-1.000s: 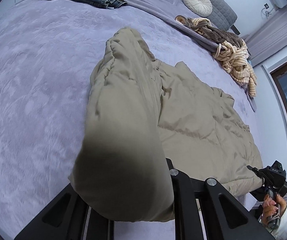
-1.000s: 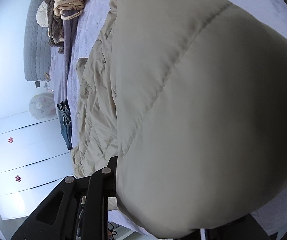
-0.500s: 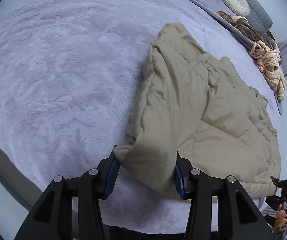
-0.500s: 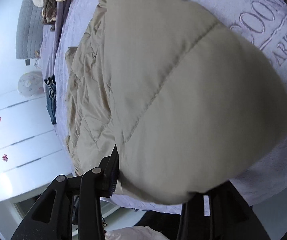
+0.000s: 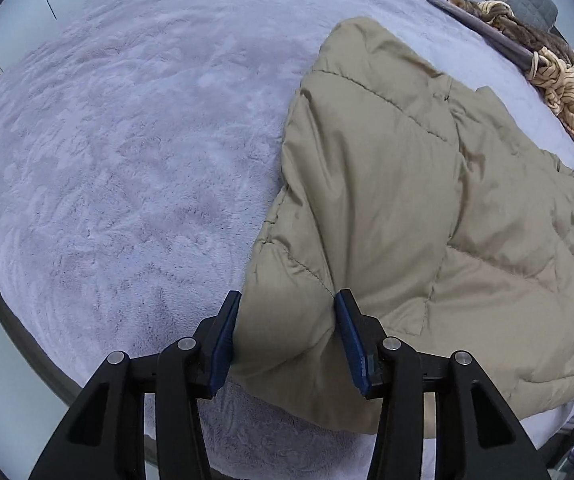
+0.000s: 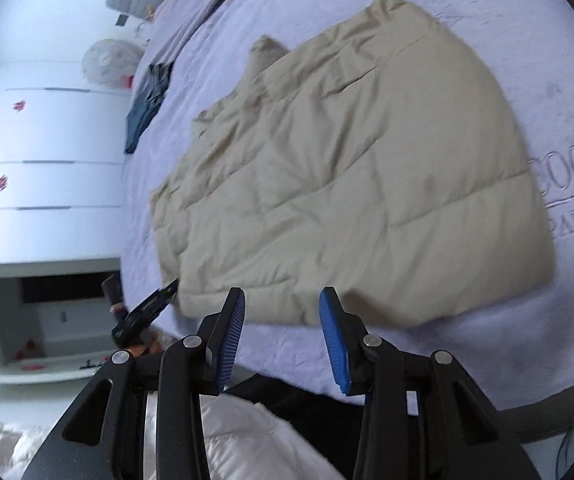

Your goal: Fold large clothes

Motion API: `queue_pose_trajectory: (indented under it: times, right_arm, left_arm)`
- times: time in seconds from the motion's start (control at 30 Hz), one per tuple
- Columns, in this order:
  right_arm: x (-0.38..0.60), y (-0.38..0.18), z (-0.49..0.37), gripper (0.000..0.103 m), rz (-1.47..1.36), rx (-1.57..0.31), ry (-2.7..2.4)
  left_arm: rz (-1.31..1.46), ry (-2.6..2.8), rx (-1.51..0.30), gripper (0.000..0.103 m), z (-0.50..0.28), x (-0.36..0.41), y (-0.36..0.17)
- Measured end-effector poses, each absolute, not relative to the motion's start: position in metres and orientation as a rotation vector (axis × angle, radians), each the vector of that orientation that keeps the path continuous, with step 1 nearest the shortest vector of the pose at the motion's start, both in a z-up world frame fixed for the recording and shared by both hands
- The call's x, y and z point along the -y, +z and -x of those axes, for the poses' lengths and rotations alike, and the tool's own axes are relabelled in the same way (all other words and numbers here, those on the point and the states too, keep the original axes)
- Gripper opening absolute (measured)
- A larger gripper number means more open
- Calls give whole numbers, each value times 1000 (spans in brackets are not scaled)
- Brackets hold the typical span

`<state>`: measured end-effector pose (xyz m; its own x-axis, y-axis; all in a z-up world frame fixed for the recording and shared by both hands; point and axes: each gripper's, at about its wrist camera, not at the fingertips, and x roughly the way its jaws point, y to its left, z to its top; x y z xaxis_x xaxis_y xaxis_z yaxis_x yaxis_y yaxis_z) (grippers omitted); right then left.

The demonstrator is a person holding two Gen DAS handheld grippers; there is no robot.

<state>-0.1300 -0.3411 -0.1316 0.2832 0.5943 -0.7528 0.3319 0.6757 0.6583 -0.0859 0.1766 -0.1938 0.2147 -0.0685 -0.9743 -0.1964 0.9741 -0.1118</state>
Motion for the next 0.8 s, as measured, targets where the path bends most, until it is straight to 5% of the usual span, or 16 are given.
queue_pose_trajectory:
  times: [0.23, 0.4, 0.47, 0.5, 0.53, 0.8]
  right_arm:
    - [370, -174, 135, 36, -956, -1353, -35]
    - [366, -158, 140, 47, -926, -1340, -11]
    - [359, -149, 136, 54, -900, -1334, 12]
    - [354, -144, 135, 57, -884, -1330, 25]
    - [346, -138, 129, 59, -867, -1326, 35]
    - [332, -110, 129, 73, -737, -1303, 67]
  left_arm:
    - [168, 114, -1374, 58, 80, -176, -176]
    - [148, 101, -1316, 58, 79, -160, -144]
    - [142, 83, -1298, 73, 78, -152, -134]
    - [137, 75, -1281, 93, 78, -147, -128]
    - [128, 67, -1251, 98, 80, -140, -120]
    - [56, 16, -1202, 98, 80, -100, -89]
